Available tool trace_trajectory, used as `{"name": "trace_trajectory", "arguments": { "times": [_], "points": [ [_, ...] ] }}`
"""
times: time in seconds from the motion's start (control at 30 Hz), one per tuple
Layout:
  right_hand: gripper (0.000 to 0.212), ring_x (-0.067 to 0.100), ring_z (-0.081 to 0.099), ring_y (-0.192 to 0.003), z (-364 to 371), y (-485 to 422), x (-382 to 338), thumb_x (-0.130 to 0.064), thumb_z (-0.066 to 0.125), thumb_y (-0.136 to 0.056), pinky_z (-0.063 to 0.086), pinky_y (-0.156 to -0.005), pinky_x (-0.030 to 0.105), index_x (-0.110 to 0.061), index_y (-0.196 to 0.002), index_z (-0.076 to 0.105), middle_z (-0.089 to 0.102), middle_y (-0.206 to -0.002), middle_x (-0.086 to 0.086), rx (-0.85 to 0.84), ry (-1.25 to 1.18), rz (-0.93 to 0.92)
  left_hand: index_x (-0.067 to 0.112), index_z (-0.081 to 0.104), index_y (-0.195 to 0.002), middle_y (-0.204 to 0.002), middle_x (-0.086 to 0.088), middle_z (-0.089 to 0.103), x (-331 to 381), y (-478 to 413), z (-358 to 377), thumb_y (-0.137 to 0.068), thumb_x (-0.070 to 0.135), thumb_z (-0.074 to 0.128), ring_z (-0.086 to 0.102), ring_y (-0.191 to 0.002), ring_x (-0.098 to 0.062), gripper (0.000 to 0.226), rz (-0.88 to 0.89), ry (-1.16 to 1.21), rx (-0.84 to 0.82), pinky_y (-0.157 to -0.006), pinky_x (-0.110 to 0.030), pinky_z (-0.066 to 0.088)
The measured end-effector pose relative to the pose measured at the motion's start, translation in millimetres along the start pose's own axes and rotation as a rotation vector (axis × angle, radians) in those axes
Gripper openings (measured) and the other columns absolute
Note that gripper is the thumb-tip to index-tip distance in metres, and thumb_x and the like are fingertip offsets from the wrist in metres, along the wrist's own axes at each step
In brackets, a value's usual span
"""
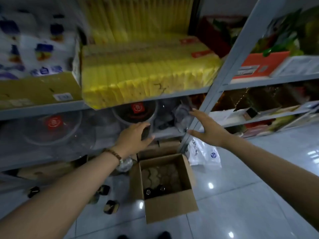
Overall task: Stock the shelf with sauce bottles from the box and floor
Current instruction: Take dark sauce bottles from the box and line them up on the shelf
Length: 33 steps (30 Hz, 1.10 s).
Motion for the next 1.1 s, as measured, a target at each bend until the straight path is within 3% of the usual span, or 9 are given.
{"name": "trace_trajectory", "arguments": {
  "times": [0.17,0.23,0.33,0.43,0.5,0.6,0.7,0.83,1.1],
  "points": [
    [0.070,0.024,0.032,-0.139,139.0,-1.8,82.5,-0.030,0.068,-0.085,0.022,-0.108,0.021,-0.013,-0.144,0.034,0.033,-0.151,0.007,-0.107,-0.127,0.155,0.021,0.044,-0.133,-0.127,-0.001,0.056,-80.7,1.8,139.1,-0.087,0.051,0.053,0.056,-0.106,-0.018,0.055,-0.146,0.086,-0.194,-0.082,-0.033,0.050],
    [0.064,0.029,0.041,-0.131,194.1,-0.8,109.5,-0.022,0.072,-0.082,0.023,-0.095,0.009,-0.008,-0.137,0.042,0.044,-0.142,0.013,-0.128,-0.175,0.216,0.020,0.043,-0.134,-0.122,-0.002,0.058,-113.5,10.9,193.9,-0.087,0.049,0.055,0.059,-0.100,-0.017,0.057,-0.226,0.144,-0.266,-0.081,-0.036,0.052],
    [0.060,0.029,0.051,-0.119,282.2,0.7,146.5,-0.021,0.075,-0.079,0.026,-0.079,0.005,-0.007,-0.131,0.049,0.051,-0.133,0.015,-0.173,-0.228,0.296,0.022,0.038,-0.138,-0.128,-0.002,0.055,-158.8,28.6,274.9,-0.086,0.051,0.056,0.056,-0.109,-0.019,0.062,-0.308,0.184,-0.373,-0.083,-0.033,0.050],
    [0.065,0.022,0.048,-0.123,375.6,1.5,177.9,-0.029,0.074,-0.080,0.029,-0.089,0.008,-0.011,-0.136,0.046,0.046,-0.140,0.009,-0.269,-0.285,0.354,0.024,0.034,-0.141,-0.136,-0.003,0.049,-198.7,44.8,348.9,-0.083,0.053,0.059,0.052,-0.117,-0.020,0.070,-0.363,0.215,-0.448,-0.089,-0.034,0.049],
    [0.065,0.021,0.046,-0.127,429.1,0.9,195.0,-0.033,0.073,-0.080,0.035,-0.100,0.020,-0.015,-0.136,0.045,0.045,-0.140,0.006,-0.315,-0.336,0.393,0.025,0.033,-0.142,-0.137,-0.002,0.048,-223.4,50.8,387.7,-0.080,0.058,0.060,0.051,-0.119,-0.020,0.075,-0.387,0.205,-0.444,-0.090,-0.032,0.049],
    [0.070,0.020,0.045,-0.127,492.6,-2.9,215.3,-0.038,0.073,-0.079,0.039,-0.103,0.028,-0.020,-0.138,0.041,0.044,-0.140,0.003,-0.365,-0.382,0.429,0.027,0.034,-0.140,-0.143,-0.002,0.043,-251.4,53.7,437.1,-0.075,0.063,0.061,0.044,-0.126,-0.020,0.080,-0.352,0.151,-0.408,-0.096,-0.030,0.044],
    [0.069,0.018,0.046,-0.124,539.5,-11.8,232.6,-0.040,0.075,-0.077,0.042,-0.102,0.031,-0.023,-0.136,0.044,0.048,-0.135,0.001,-0.403,-0.396,0.435,0.031,0.035,-0.141,-0.154,-0.003,0.025,-266.2,50.7,477.6,-0.069,0.069,0.061,0.021,-0.141,-0.021,0.085,-0.275,0.121,-0.387,-0.110,-0.036,0.029],
    [0.054,0.008,0.048,-0.104,580.4,-22.4,249.5,-0.037,0.076,-0.076,0.040,-0.086,0.020,-0.024,-0.124,0.056,0.050,-0.108,-0.011,-0.438,-0.370,0.406,0.031,0.039,-0.139,-0.152,0.009,0.028,-266.8,40.2,517.3,-0.069,0.073,0.057,-0.002,-0.145,-0.013,0.084,-0.097,0.040,-0.389,-0.116,-0.040,-0.007],
    [0.046,0.013,0.056,-0.109,621.2,-23.6,261.1,-0.031,0.078,-0.075,0.044,-0.086,0.022,-0.020,-0.117,0.064,0.062,-0.117,-0.002,-0.483,-0.319,0.371,0.038,0.065,-0.110,-0.121,0.019,0.059,-264.1,30.2,547.5,-0.067,0.073,0.059,0.011,-0.141,-0.016,0.056,0.009,-0.208,-0.397,-0.098,-0.042,-0.037]
  ]
}}
Point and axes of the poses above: each hand's wrist, its own y-axis away from the middle knuckle, its own z-axis out of the palm, x = y × z, the point moved 10 cm from there along -y, towards the middle knuckle
